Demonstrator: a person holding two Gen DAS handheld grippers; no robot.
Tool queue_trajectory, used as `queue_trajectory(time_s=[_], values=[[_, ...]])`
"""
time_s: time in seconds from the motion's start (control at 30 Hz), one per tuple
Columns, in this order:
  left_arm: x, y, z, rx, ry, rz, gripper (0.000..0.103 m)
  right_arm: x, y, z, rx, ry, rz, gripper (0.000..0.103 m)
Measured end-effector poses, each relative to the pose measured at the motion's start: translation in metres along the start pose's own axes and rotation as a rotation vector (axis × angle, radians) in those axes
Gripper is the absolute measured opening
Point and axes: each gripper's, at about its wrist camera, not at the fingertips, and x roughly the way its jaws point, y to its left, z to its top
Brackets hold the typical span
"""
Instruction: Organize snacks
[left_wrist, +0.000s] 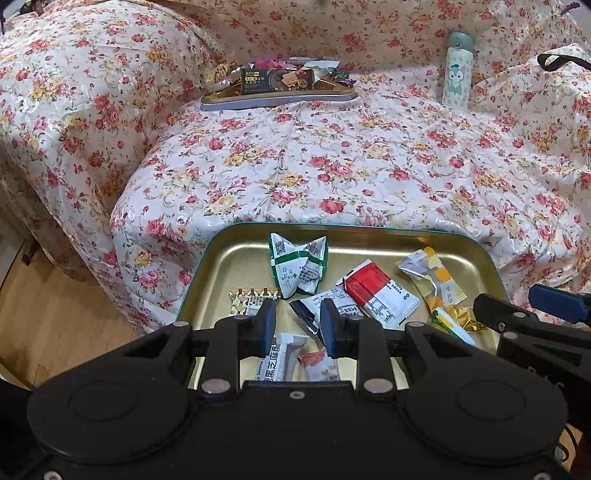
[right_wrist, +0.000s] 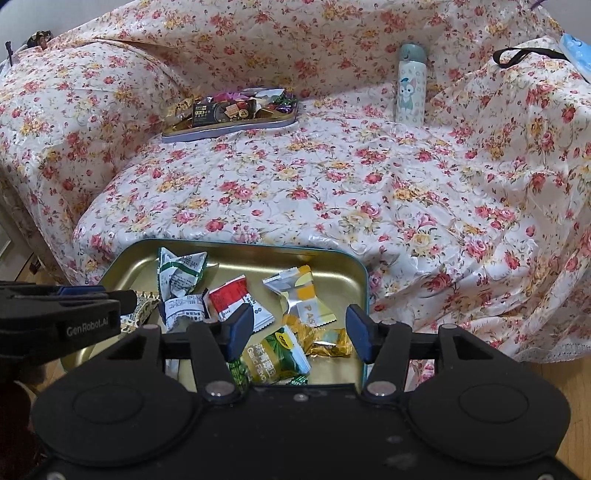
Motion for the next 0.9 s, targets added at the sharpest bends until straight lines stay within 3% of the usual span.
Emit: queue_trajectory(time_s=[0.9], values=[[-0.0001, -0.0003, -0.0010, 0.000, 0.007, -0.009, 0.037, 0.0011, 0.0027, -0.0005, -0.002, 0.009, 0.002, 0.058]])
